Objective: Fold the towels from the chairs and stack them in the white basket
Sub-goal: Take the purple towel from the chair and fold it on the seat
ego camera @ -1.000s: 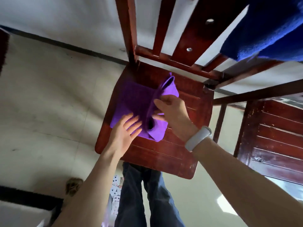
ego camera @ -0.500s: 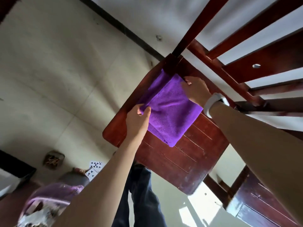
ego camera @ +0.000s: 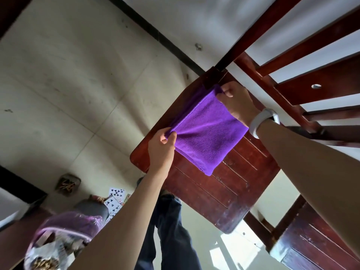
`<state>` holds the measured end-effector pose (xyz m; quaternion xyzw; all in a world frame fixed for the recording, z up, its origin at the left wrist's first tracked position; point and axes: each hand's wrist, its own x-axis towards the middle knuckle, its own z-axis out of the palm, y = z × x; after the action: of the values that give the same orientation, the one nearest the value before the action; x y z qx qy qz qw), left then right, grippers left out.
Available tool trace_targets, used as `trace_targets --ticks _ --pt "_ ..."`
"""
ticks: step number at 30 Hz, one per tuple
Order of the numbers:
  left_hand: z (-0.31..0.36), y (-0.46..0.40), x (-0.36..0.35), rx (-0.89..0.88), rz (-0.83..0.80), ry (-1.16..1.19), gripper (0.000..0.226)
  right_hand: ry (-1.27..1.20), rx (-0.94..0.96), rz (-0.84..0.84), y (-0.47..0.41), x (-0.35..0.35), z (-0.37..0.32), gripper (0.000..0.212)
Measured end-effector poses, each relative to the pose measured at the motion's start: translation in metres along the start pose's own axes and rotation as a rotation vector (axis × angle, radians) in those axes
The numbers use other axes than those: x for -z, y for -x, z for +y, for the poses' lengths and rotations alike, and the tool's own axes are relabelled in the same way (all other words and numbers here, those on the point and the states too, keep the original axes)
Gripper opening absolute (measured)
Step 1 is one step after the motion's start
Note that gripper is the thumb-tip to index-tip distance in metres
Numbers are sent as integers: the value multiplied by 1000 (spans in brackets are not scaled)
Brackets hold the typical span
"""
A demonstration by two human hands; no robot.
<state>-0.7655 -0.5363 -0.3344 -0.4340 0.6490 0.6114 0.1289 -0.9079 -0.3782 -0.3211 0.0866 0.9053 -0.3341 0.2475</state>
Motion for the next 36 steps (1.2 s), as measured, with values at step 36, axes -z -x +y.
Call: trace_targets --ticks 36 --pt "-41 -14 -6 -940 -163 -1383 71 798 365 278 65 -58 77 49"
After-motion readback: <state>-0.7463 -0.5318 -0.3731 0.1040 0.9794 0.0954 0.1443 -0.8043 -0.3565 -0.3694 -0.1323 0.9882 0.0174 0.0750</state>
